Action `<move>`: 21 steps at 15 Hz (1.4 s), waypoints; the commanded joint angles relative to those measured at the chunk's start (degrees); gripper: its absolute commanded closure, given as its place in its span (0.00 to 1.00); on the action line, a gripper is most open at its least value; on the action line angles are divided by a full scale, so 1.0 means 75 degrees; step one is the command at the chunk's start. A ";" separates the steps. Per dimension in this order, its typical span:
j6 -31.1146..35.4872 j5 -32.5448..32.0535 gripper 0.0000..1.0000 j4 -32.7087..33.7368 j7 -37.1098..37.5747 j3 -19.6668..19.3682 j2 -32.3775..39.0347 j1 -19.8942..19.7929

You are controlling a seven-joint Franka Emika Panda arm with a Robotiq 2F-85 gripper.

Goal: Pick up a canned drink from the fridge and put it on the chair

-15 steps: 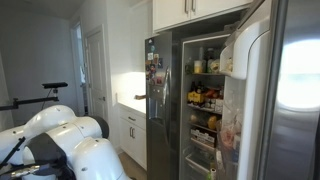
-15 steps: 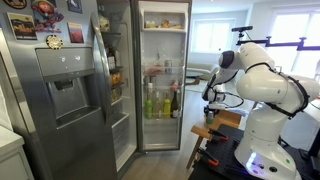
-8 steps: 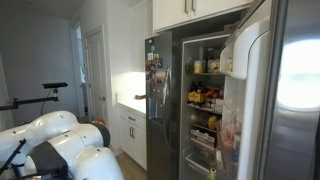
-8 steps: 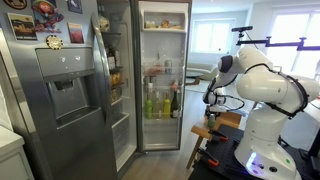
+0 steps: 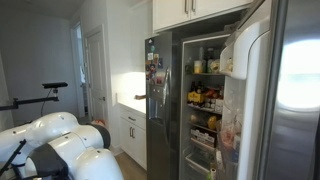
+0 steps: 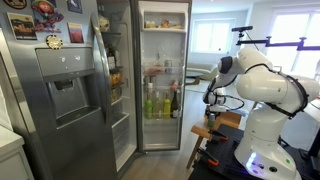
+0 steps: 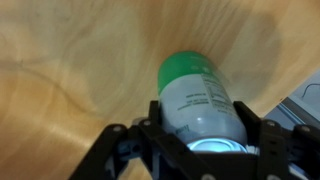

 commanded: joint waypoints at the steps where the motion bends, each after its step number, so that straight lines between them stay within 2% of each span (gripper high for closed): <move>1: -0.0073 0.0157 0.01 0.0180 0.0174 -0.0157 0.0073 0.0173; 8: 0.0104 0.0142 0.00 -0.0050 0.0068 -0.0085 -0.0201 0.0172; 16: 0.1053 -0.0107 0.00 -0.2039 -0.0522 -0.0011 -0.2252 0.0090; 21: 0.1896 -0.0285 0.00 -0.3538 -0.1291 0.0443 -0.3502 -0.0338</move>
